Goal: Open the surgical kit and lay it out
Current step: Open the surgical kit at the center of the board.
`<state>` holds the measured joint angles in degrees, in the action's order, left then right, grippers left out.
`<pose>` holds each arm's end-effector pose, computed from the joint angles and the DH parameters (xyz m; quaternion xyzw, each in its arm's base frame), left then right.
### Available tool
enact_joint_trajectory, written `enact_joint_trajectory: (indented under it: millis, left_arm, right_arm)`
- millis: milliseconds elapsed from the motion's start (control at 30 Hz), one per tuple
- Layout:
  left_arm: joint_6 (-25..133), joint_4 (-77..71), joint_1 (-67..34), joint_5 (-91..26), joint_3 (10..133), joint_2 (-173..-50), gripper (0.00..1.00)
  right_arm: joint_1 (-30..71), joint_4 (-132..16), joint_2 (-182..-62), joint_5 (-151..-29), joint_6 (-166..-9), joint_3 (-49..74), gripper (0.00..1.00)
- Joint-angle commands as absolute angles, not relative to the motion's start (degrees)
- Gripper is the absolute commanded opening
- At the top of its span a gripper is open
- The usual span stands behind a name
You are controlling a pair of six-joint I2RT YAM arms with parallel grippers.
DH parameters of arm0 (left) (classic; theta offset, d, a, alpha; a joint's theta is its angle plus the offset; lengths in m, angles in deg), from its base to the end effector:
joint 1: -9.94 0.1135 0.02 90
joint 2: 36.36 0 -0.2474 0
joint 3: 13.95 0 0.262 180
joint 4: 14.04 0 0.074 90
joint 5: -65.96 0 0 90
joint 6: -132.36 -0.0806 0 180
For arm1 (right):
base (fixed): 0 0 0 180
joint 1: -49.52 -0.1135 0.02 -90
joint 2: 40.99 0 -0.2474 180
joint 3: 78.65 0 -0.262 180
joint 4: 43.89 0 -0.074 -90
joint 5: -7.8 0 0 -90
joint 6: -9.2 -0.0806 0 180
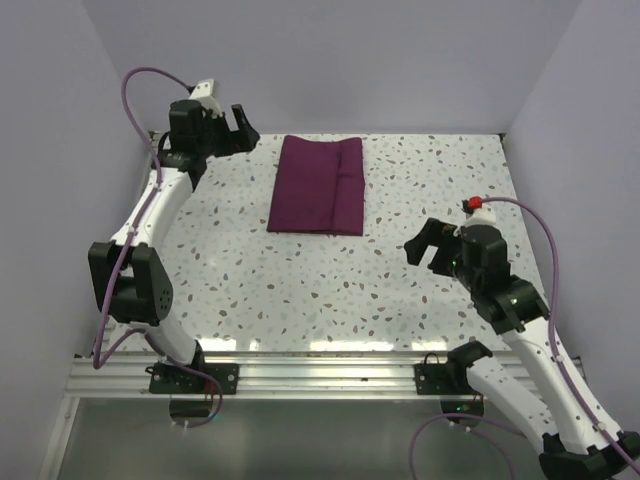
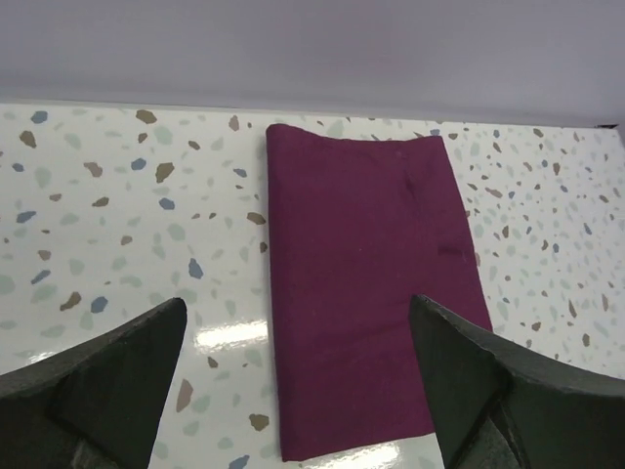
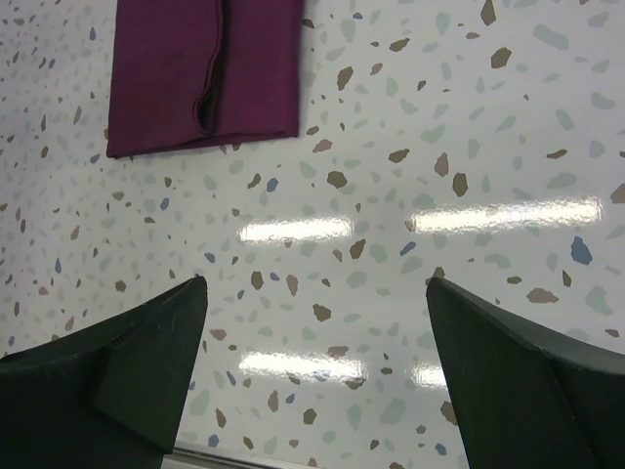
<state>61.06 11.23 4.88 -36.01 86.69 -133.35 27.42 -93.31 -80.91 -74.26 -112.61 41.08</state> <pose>0.4504 -0.0567 0.3194 -0.0395 0.8238 -0.1995 0.5292 0.1991 0.0688 0.2886 0.1078 0.8538 0.1761 0.4779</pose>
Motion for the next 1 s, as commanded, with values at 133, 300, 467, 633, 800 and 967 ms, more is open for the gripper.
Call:
enact_joint_trajectory:
  millis: [133,300,467,633,800,967]
  left_arm:
    - [71.0,4.8,4.2,-55.6,84.2,-135.5,1.0]
    - [63.9,7.2,-5.8,-39.6,86.3,-138.0,1.0]
    - [60.8,20.8,-14.1,-26.9,99.7,-148.8,0.88]
    - [59.3,27.4,-20.6,-17.9,105.2,-155.1,0.7]
    - [58.4,33.8,-24.9,-8.0,110.2,-159.2,0.58]
    - [58.4,33.5,-28.0,-4.8,106.2,-159.8,0.57]
  right_arm:
    - [27.5,-93.6,-76.4,-71.7,-110.8,41.6,0.98]
    - [27.4,-95.0,-75.4,-70.6,-111.4,42.1,0.99]
    - [27.5,-98.3,-75.3,-69.5,-112.0,41.4,0.98]
    - [27.5,-100.4,-74.5,-67.8,-112.3,41.2,0.98]
    - [27.5,-102.4,-73.5,-66.4,-112.4,40.7,0.98]
    - [27.5,-103.4,-72.8,-65.8,-112.9,40.3,0.98]
